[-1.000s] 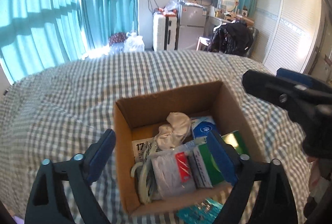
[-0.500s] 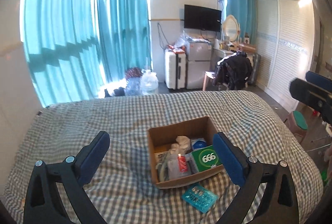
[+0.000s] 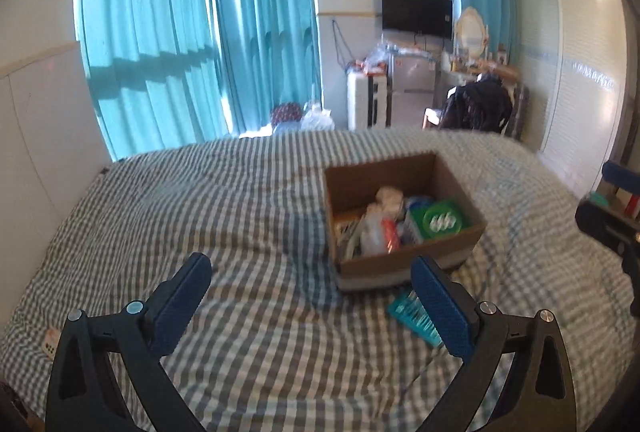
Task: Organize objects
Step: 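Grasp the teal blister pack with the right gripper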
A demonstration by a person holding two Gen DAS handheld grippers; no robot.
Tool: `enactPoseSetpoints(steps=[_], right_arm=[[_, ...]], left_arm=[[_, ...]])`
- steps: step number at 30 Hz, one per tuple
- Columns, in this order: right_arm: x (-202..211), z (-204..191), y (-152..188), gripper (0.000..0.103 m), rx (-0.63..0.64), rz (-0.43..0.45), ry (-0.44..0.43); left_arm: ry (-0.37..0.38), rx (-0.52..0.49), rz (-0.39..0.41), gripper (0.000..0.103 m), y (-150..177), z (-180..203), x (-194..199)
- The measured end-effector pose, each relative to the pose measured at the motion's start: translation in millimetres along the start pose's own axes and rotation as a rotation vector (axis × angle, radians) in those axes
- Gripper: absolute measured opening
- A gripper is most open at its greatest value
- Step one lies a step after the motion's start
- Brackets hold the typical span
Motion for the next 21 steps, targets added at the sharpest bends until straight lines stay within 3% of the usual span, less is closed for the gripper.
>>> enactPoseSetpoints(steps=[3,6,11,16,21], right_arm=[[-26,1,27,0.102,-0.018,-0.039,-0.009],[-73,1,61,0.102,-0.015,-0.139,-0.023],[-131,5,100,0.102,-0.045,-0.240,-0.078],[-175,0,145,0.099,-0.068,-0.411,-0.130],[-196,-6,156,0.098,-0.061,-0.477,-0.138]], left_arm=[[-0.007,-0.007,-0.059,0.103,28,6,-27],[0.021,0.004,-0.137,0.103,51,15,-56],[0.003,-0.011,-0.228,0.103,79,21,-98],[0.031,0.003,-0.289,0.103,92,20,-117],[-0.002,-0.008,-0.340,0.103,101,19,-126]])
Point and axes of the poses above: each gripper's, at about its wrist camera, not at the fingertips, and x roughly against the way its jaws point, z to its right, y to its underside, the point moved 5 cm from there along -x, roughly the way its jaws point, and after that the axes turned 5 degrees about -y, right-handed, at the moved point
